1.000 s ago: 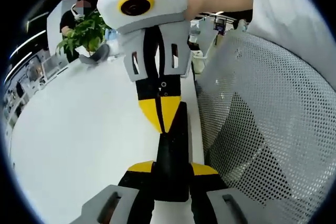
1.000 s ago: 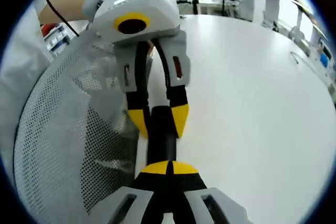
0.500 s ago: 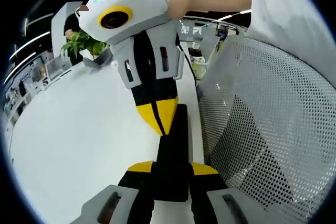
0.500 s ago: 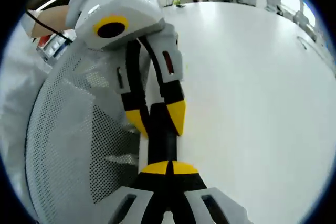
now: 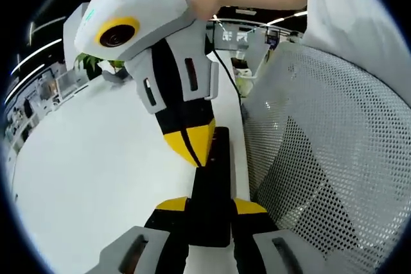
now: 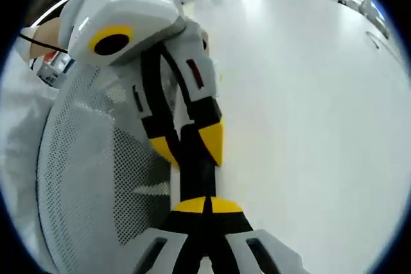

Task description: Press the specified remote control buttons in sequence, fully releasing each button before pressing the next.

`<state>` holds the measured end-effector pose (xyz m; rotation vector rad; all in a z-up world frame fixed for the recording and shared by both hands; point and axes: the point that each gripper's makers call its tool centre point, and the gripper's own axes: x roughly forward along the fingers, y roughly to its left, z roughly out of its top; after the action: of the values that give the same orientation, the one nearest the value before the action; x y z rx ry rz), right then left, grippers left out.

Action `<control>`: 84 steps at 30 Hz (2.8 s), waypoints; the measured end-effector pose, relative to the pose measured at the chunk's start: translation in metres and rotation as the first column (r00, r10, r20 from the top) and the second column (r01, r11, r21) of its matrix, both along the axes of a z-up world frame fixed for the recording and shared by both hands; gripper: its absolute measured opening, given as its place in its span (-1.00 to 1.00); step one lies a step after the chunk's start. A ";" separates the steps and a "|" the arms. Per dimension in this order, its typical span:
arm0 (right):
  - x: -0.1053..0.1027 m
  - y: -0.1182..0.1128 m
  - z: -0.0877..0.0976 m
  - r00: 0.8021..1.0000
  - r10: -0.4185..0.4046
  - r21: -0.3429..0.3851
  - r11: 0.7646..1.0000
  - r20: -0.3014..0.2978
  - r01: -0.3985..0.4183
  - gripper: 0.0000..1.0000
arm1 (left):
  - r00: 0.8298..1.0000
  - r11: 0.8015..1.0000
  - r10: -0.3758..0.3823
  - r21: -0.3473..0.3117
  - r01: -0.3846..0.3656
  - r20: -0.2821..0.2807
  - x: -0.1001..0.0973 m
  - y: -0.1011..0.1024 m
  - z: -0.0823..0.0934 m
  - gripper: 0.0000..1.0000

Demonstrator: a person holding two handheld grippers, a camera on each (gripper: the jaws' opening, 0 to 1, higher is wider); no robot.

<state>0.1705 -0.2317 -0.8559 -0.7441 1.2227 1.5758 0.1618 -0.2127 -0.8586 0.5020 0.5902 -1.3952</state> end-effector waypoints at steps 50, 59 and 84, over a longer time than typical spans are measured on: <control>-0.025 -0.008 0.007 0.935 -0.117 0.315 0.949 0.334 0.006 -1.00 | 0.993 0.986 -0.122 0.117 0.121 -0.001 -0.014 0.003 0.000 -0.52; -0.025 -0.007 0.007 0.926 -0.060 0.297 0.953 0.372 -0.058 -1.00 | 0.994 0.986 -0.109 0.125 0.109 -0.011 -0.013 0.003 -0.001 -0.52; -0.027 -0.004 0.003 0.873 0.126 0.166 0.959 0.471 -0.228 -1.00 | 0.994 0.976 -0.103 0.187 0.110 -0.044 -0.014 0.002 -0.002 -0.52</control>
<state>0.1436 -0.2353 -0.8529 -1.0366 0.6380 1.5338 0.1482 -0.2102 -0.8604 0.6707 0.7371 -1.4590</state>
